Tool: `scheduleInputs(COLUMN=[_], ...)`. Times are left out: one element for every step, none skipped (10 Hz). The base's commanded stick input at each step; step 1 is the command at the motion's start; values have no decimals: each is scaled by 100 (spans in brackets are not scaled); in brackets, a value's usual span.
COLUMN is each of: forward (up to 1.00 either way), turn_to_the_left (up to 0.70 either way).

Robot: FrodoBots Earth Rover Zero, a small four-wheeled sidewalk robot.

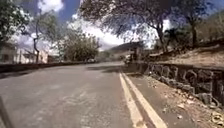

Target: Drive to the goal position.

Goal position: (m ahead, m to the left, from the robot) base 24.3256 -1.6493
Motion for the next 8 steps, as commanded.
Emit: scheduleInputs(forward=[70, 70, 70, 70, 70, 70, 70, 70], turn_to_the_left=[0, 0, 0, 0, 0, 0, 0, 0])
